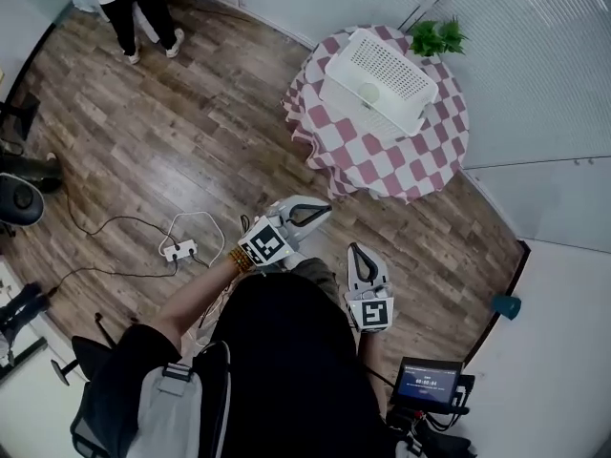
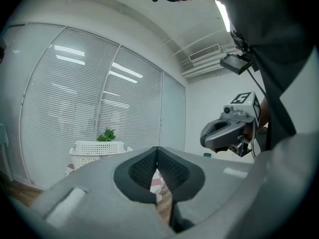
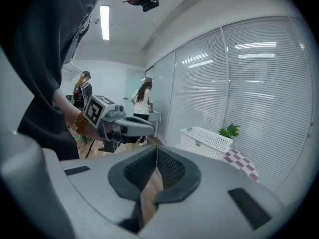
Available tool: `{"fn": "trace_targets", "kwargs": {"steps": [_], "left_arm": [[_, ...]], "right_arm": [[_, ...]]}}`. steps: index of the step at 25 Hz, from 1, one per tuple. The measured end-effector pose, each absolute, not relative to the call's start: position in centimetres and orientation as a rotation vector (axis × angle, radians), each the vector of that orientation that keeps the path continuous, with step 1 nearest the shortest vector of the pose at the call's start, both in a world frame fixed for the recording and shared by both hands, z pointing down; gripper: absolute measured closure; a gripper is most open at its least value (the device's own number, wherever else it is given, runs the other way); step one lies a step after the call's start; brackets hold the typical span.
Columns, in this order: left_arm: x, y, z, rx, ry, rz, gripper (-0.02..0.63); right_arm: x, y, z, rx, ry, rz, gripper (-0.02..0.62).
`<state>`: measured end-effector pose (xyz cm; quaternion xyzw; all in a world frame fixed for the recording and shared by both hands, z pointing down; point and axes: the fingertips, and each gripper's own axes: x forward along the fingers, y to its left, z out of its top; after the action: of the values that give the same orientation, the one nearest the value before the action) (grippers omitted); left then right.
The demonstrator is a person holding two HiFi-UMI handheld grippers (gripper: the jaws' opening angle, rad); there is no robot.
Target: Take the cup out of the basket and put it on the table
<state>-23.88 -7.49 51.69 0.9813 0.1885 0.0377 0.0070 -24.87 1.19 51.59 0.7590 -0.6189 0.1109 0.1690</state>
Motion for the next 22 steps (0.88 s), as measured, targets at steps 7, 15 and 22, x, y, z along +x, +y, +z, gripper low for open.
{"fn": "trace_targets", "kwargs": {"steps": [7,15,22], "left_arm": [[-20.1,-10.0,52.6,3.009,0.543,0.205,0.601],[-16.0,-11.5,55.2,3.014,0.482,0.423,0.601],[-8.8,-14.3,54.4,3.099,0.397,0.561,0.601]], "right_arm": [[-22.4,0.0,52.0,2.189,-1.754,0.342,0.586],[-16.6,-1.9,53.6,2.234,-1.827,0.385,0.586],[-7.7,-4.1,52.7,2.249,-1.906,0.349,0.586]]}}
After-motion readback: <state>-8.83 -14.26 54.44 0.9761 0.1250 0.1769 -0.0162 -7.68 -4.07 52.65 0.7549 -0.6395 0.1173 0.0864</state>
